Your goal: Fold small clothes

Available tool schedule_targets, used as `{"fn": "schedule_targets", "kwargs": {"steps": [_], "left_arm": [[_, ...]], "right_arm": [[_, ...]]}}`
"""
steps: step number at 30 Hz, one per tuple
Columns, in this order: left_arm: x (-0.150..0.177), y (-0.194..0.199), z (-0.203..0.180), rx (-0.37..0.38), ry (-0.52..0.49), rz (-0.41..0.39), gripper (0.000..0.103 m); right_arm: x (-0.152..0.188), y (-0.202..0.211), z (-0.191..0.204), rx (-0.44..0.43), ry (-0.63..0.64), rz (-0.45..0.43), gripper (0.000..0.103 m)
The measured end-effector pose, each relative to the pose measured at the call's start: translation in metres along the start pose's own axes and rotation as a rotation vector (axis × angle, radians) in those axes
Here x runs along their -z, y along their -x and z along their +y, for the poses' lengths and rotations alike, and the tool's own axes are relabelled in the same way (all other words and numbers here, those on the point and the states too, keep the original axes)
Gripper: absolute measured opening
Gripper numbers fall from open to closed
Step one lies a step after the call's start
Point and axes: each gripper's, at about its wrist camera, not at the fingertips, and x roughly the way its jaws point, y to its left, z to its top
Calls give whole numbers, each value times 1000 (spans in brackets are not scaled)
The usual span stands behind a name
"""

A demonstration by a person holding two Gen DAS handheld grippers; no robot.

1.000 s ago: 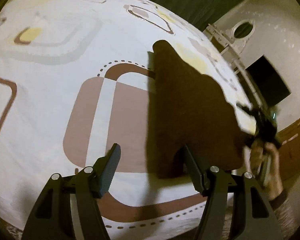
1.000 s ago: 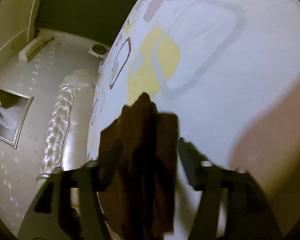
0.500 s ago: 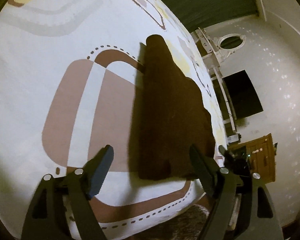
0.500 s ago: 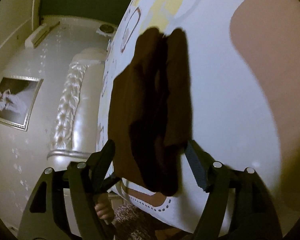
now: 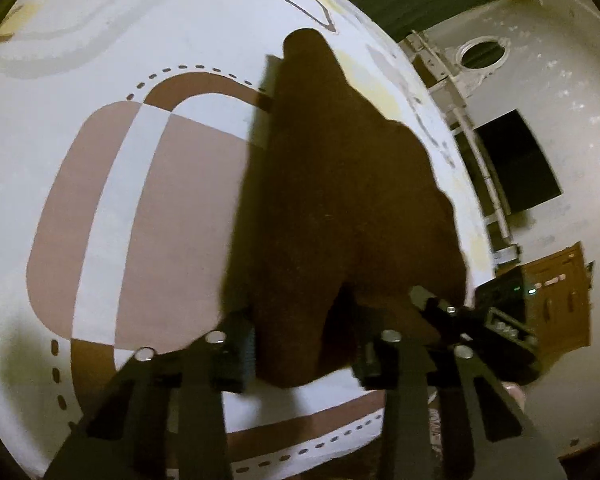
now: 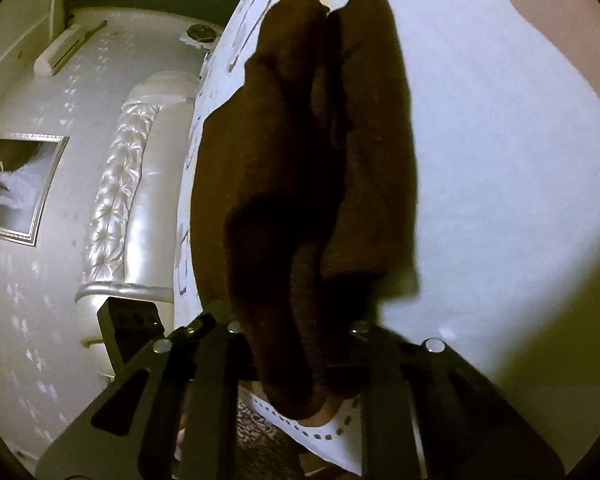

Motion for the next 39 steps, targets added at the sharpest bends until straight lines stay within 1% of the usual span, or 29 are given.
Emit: {"fn": "schedule_targets", "kwargs": {"steps": [4,7,11,14,17,20,22,23,24,25,26,27,28,29,30,31,33,35,37,39], "left_arm": [[3,3,-3,-32,1,-2,24],[5,5,-7,-56,2,-5,21],[8,8,-13,-80,-18,-8,19],[11,7,-14,-89,-35,-12,19],[11,5,-12,-93,-45,-12,19],[10,6,-12,-98,-59,-14,20],[12,9,-16,-123,-93,-25,25],[14,12,-18,-138,-108,-34,27],[16,16,-20,-167,-126,-53,35],[18,18,-22,-190,-136,-66,44],[20,20,-24,-207,-145,-77,48],[23,24,-25,-233,-158,-91,57],[25,27,-26,-250,-168,-101,61],[27,30,-26,-267,-177,-109,63],[30,33,-27,-294,-184,-118,68],[33,37,-26,-313,-190,-126,73],[40,45,-26,-358,-205,-145,74],[44,51,-28,-399,-220,-163,76],[49,57,-30,-424,-229,-177,77],[53,64,-32,-450,-238,-191,78]], "right_arm": [[-2,3,1,3,22,9,13],[-4,6,3,13,39,10,12],[-5,10,7,26,61,5,12],[-4,10,2,31,58,5,12],[-2,7,-3,22,48,-2,12],[-1,7,1,13,46,-6,13],[1,9,3,24,52,-12,17],[3,12,4,31,57,-23,21],[6,16,6,39,60,-31,26],[9,18,7,49,65,-38,28],[14,22,11,70,79,-46,34],[18,26,14,92,95,-56,42],[23,29,19,116,114,-67,46],[29,32,26,143,142,-79,54],[35,34,32,171,165,-91,59],[43,36,40,211,193,-104,60],[55,36,50,271,227,-115,60],[68,34,60,357,265,-126,62],[78,29,68,414,300,-137,63],[88,23,74,494,351,-147,63]]}}
